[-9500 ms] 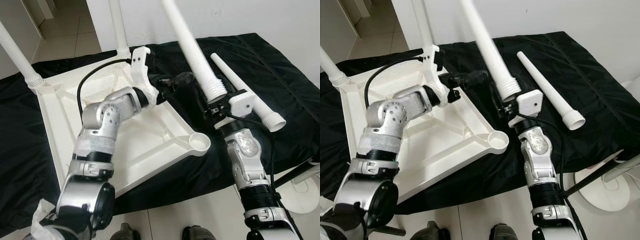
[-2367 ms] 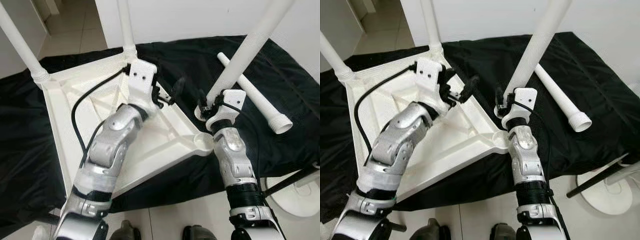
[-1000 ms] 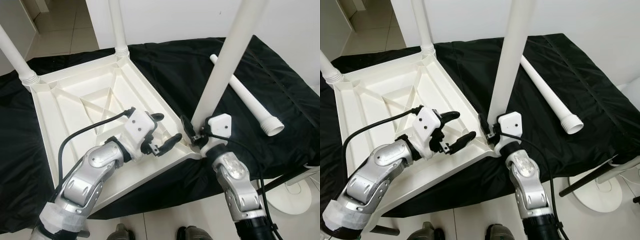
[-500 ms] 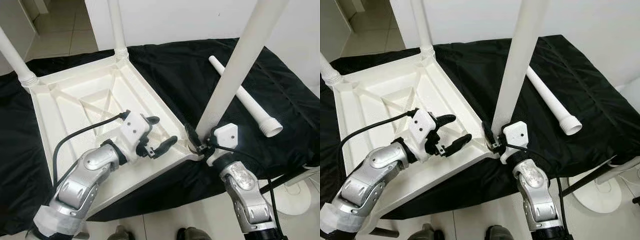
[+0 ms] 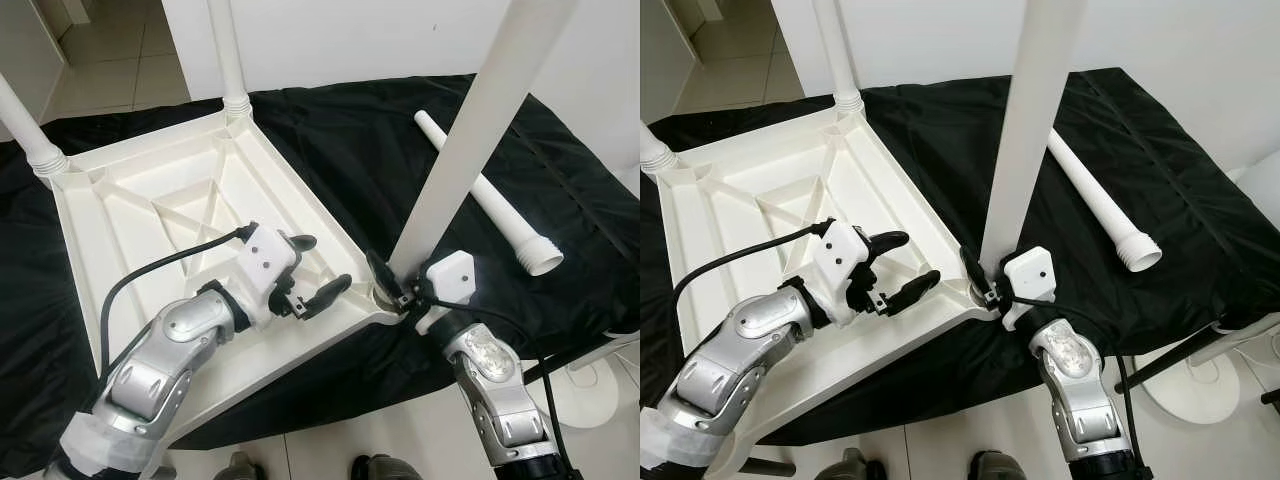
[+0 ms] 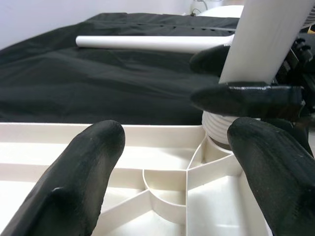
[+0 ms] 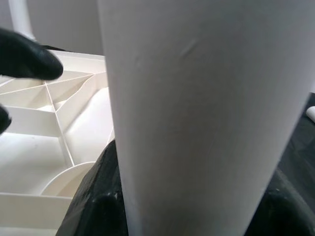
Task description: Building children table
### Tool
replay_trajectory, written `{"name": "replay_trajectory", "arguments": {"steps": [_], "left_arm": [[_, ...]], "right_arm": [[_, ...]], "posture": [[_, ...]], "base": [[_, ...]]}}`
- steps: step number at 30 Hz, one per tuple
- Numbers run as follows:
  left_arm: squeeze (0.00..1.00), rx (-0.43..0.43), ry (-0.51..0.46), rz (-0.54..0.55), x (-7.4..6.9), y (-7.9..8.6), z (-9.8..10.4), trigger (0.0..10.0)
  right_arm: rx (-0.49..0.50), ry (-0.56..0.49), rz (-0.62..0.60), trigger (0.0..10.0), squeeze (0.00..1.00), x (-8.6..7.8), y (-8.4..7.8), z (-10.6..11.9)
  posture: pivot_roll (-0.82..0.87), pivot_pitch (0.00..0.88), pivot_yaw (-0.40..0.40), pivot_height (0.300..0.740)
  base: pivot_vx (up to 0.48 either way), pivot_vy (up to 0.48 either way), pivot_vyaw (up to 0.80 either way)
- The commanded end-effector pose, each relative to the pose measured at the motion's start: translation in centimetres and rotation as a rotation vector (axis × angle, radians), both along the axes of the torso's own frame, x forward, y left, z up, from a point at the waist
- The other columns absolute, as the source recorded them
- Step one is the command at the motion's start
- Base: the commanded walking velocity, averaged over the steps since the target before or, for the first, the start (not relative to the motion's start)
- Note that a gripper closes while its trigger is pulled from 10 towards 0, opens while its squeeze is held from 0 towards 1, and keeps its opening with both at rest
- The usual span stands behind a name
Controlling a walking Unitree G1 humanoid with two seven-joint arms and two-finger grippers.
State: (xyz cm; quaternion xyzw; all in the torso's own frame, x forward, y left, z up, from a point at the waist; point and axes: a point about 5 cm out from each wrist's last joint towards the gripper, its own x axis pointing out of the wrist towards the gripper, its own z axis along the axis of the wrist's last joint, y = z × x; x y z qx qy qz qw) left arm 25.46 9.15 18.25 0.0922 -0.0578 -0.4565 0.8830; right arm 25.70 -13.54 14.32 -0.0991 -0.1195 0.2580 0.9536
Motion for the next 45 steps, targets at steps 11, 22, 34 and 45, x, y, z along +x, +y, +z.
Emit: {"name": "replay_trajectory", "arguments": {"steps": [11, 22, 34, 45], "left_arm": [[0.00, 0.033, 0.035, -0.107, -0.8, 0.1, -0.4, 10.0], [0.00, 0.052, 0.051, -0.150, -1.4, 0.0, -0.7, 10.0], [0.00, 0.050, 0.047, -0.147, -1.4, -0.2, -0.7, 10.0], [0.00, 0.048, 0.043, -0.141, -1.5, -0.2, -0.6, 10.0]], "right_arm": [[-0.047, 0.130, 0.067, 10.0, 0.00, -1.2, 0.5, -3.4], [0.039, 0.185, 0.030, 10.0, 0.00, -0.6, 0.0, -3.7], [0.098, 0.252, -0.023, 10.0, 0.00, 0.7, 0.1, -3.2], [0.104, 0.327, -0.092, 10.0, 0.00, 1.7, -0.3, -3.2]], "posture": [[-0.06, 0.106, 0.052, 0.740], [-0.06, 0.097, 0.051, 0.740], [-0.06, 0.102, 0.044, 0.740], [-0.06, 0.105, 0.037, 0.740]], "base": [[0.000, 0.000, 0.00], [0.000, 0.000, 0.00], [0.000, 0.000, 0.00], [0.000, 0.000, 0.00]]}}
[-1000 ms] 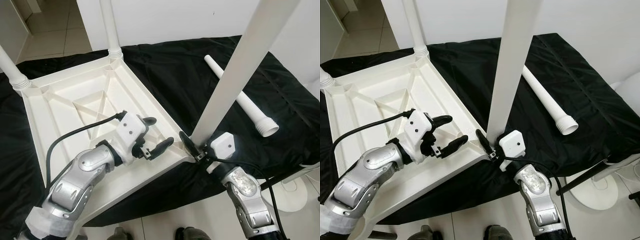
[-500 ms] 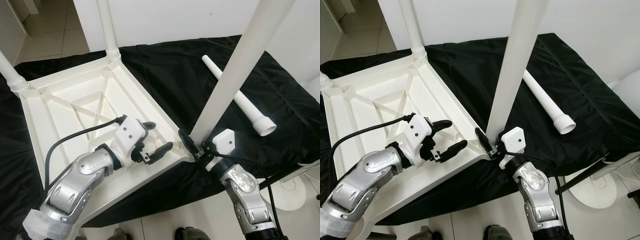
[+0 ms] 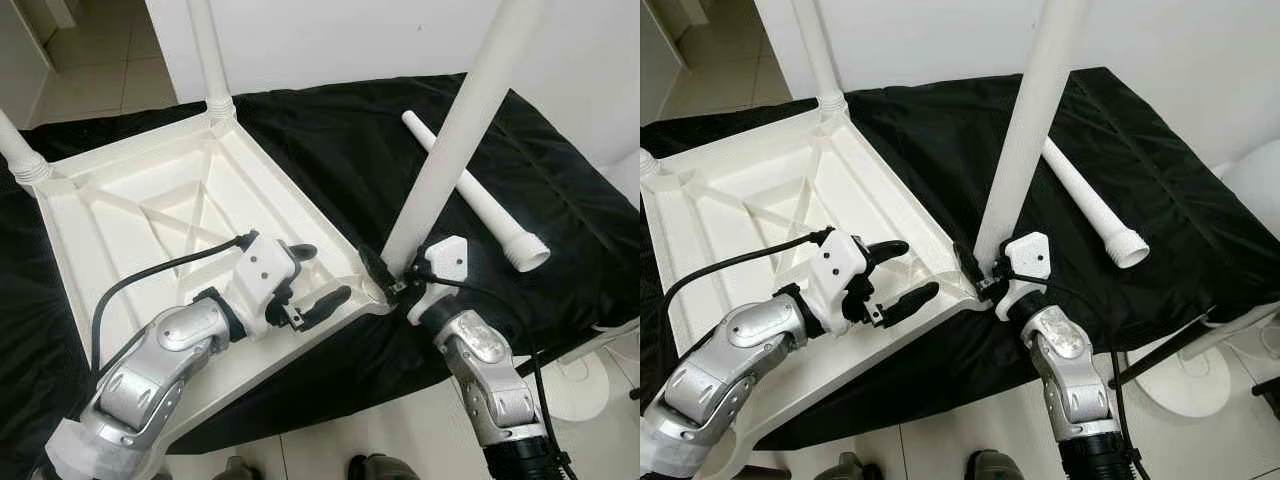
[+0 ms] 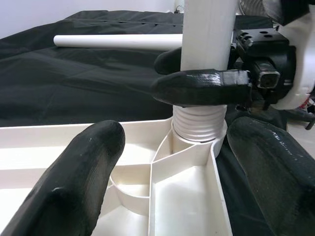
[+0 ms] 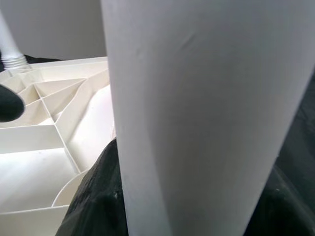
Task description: Building children table
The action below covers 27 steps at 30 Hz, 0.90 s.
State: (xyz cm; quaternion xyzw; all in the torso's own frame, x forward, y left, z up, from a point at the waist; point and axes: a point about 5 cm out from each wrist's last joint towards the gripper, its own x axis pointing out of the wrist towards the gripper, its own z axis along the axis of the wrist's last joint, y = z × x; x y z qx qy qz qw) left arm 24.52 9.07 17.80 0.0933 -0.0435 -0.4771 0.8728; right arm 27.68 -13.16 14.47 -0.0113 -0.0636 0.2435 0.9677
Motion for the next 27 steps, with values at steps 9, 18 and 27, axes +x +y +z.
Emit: {"name": "replay_trajectory", "arguments": {"steps": [9, 18, 27], "left_arm": [[0.00, 0.025, 0.007, -0.085, -0.4, -0.1, 0.0, 10.0], [0.00, 0.023, 0.002, -0.081, -0.2, -0.1, 0.1, 10.0], [0.00, 0.026, -0.007, -0.084, 0.1, -0.1, 0.3, 10.0]], "right_arm": [[-0.170, 0.028, -0.036, 10.0, 0.00, -0.7, -1.1, -3.0], [-0.195, -0.026, 0.005, 10.0, 0.00, -1.9, -1.0, -3.4], [-0.265, -0.049, 0.058, 10.0, 0.00, -1.4, -0.7, -3.3]], "posture": [[-0.06, 0.117, 0.037, 0.740], [-0.07, 0.123, 0.045, 0.740], [-0.07, 0.125, 0.054, 0.740]], "base": [[0.000, 0.000, 0.00], [0.000, 0.000, 0.00], [0.000, 0.000, 0.00]]}}
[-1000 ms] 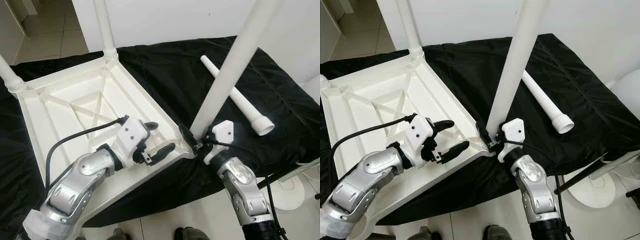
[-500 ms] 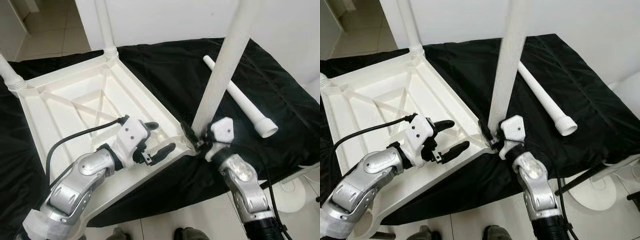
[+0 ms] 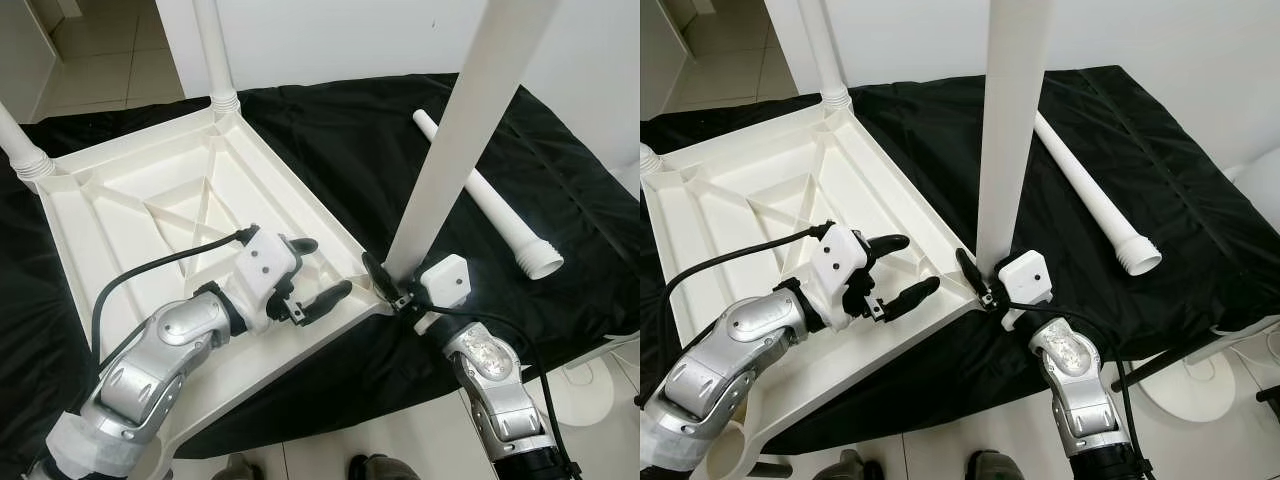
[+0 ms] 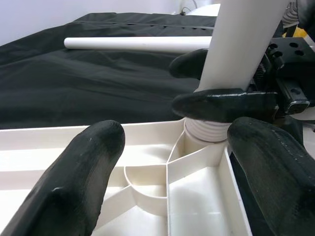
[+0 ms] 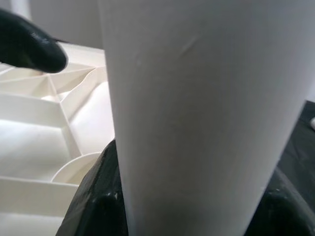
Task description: Building children table
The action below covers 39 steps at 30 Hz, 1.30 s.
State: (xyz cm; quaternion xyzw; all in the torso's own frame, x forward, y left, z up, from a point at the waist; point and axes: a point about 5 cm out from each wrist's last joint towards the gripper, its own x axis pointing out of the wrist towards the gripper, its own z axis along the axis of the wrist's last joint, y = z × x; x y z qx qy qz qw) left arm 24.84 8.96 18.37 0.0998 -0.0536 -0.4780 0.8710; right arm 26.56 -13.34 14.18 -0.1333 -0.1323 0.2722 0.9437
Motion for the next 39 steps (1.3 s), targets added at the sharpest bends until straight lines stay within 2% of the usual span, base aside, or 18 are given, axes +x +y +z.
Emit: {"name": "replay_trajectory", "arguments": {"steps": [1, 10, 12, 23, 25, 28, 29, 30, 39], "left_arm": [[0.00, 0.025, 0.017, -0.079, -0.2, 0.0, -0.3, 10.0], [0.00, 0.025, 0.012, -0.077, -0.2, 0.1, -0.1, 10.0], [0.00, 0.025, 0.010, -0.074, -0.2, 0.1, -0.1, 10.0], [0.00, 0.026, 0.003, -0.062, -0.1, 0.2, -0.1, 10.0], [0.00, 0.026, 0.001, -0.059, -0.1, 0.2, -0.1, 10.0], [0.00, 0.026, 0.000, -0.058, -0.1, 0.2, -0.1, 10.0], [0.00, 0.026, -0.001, -0.057, -0.1, 0.2, -0.1, 10.0], [0.00, 0.025, -0.001, -0.057, -0.1, 0.2, 0.0, 10.0], [0.00, 0.025, 0.000, -0.060, -0.2, 0.2, -0.1, 10.0]], "right_arm": [[-0.061, 0.143, -0.016, 10.0, 0.00, -0.3, -0.5, -3.0], [-0.018, 0.269, -0.051, 10.0, 0.00, 0.9, -0.8, -3.5], [0.021, 0.296, -0.056, 10.0, 0.00, 1.2, -0.9, -3.3], [0.065, 0.289, -0.017, 10.0, 0.00, 1.2, -0.4, -2.8], [0.118, 0.321, -0.043, 10.0, 0.00, 1.3, -0.6, -3.0], [0.141, 0.334, -0.055, 10.0, 0.00, 1.4, -0.7, -3.1], [0.217, 0.364, -0.106, 10.0, 0.00, 1.6, -0.9, -3.2], [0.227, 0.366, -0.124, 10.0, 0.00, 1.6, -0.9, -3.2], [0.219, 0.362, -0.127, 10.0, 0.00, 1.5, -0.5, -3.3]], "posture": [[-0.07, 0.125, 0.054, 0.740], [-0.07, 0.128, 0.049, 0.740], [-0.07, 0.128, 0.044, 0.740], [-0.07, 0.125, 0.039, 0.740], [-0.06, 0.124, 0.039, 0.740], [-0.07, 0.124, 0.038, 0.740], [-0.06, 0.125, 0.037, 0.740], [-0.07, 0.124, 0.037, 0.740], [-0.07, 0.124, 0.037, 0.740]], "base": [[0.000, 0.000, 0.00], [0.000, 0.000, 0.00], [0.000, 0.000, 0.00], [0.000, 0.000, 0.00], [0.000, 0.000, 0.00], [0.000, 0.000, 0.00], [0.000, 0.000, 0.00], [0.000, 0.000, 0.00], [0.000, 0.000, 0.00]]}}
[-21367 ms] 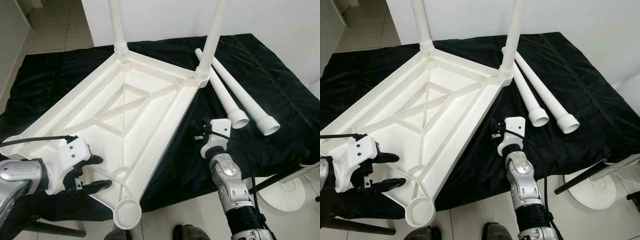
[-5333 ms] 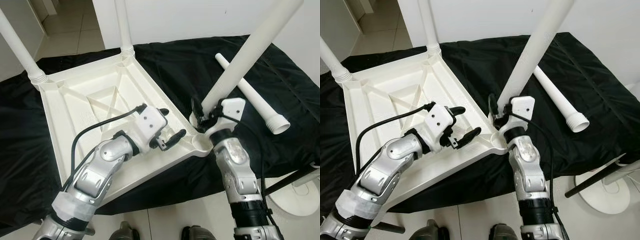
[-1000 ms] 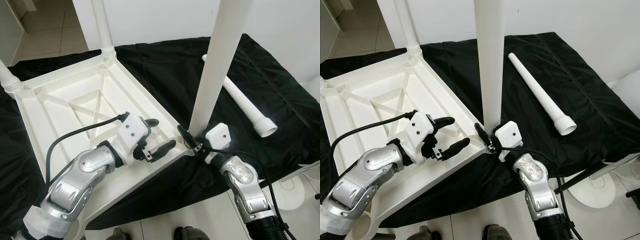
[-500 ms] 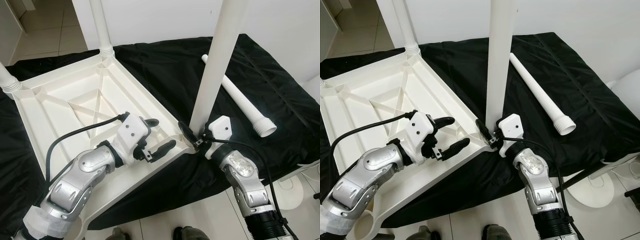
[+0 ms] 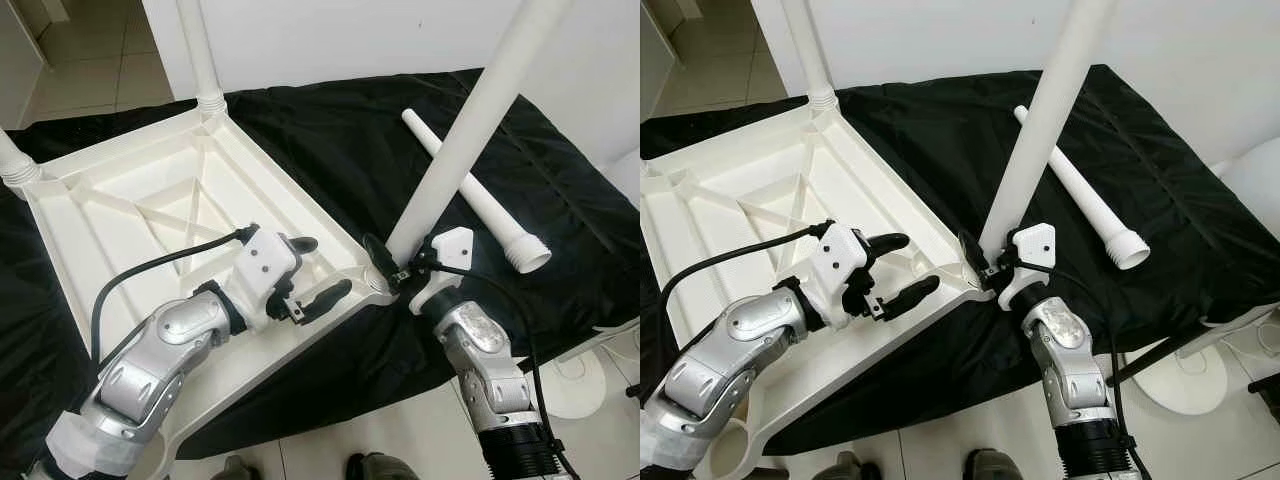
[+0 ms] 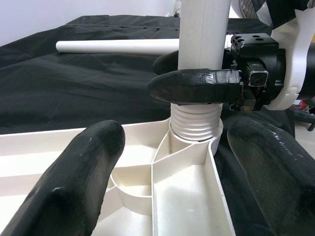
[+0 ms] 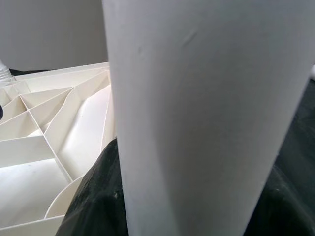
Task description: Building children table
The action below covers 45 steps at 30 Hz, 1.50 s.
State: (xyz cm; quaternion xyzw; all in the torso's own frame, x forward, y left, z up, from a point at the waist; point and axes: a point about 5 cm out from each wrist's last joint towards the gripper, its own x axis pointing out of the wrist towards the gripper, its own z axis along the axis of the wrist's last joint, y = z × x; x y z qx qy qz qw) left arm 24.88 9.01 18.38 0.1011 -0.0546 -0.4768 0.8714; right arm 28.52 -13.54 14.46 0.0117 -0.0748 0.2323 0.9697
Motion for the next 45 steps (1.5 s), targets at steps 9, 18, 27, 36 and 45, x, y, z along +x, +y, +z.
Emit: {"name": "replay_trajectory", "arguments": {"steps": [9, 18, 27, 36, 45], "left_arm": [[0.00, 0.025, 0.000, -0.057, -0.1, 0.2, 0.0, 10.0], [0.00, 0.024, 0.000, -0.052, -0.1, 0.2, 0.0, 10.0], [0.00, 0.021, -0.002, -0.048, -0.1, 0.2, 0.0, 10.0], [0.00, 0.018, -0.005, -0.050, 0.0, 0.0, 0.0, 10.0], [0.00, 0.015, -0.012, -0.046, 0.2, 0.0, 0.1, 10.0]], "right_arm": [[-0.216, 0.077, 0.022, 10.0, 0.00, -0.3, 0.3, -2.7], [-0.209, 0.080, 0.012, 10.0, 0.00, 0.0, -0.1, -2.5], [-0.121, 0.085, -0.090, 10.0, 0.00, -0.2, 0.6, -2.6], [-0.031, 0.070, -0.204, 10.0, 0.00, -0.2, 1.9, -2.0], [-0.012, 0.019, -0.420, 10.0, 0.00, 0.1, 1.8, -1.1]], "posture": [[-0.06, 0.125, 0.038, 0.740], [-0.06, 0.128, 0.033, 0.740], [-0.07, 0.125, 0.030, 0.740], [-0.07, 0.120, 0.030, 0.740], [-0.07, 0.110, 0.023, 0.740]], "base": [[0.000, 0.000, 0.00], [0.000, 0.000, 0.00], [0.000, 0.000, 0.00], [0.000, 0.000, 0.00], [0.000, 0.000, 0.00]]}}
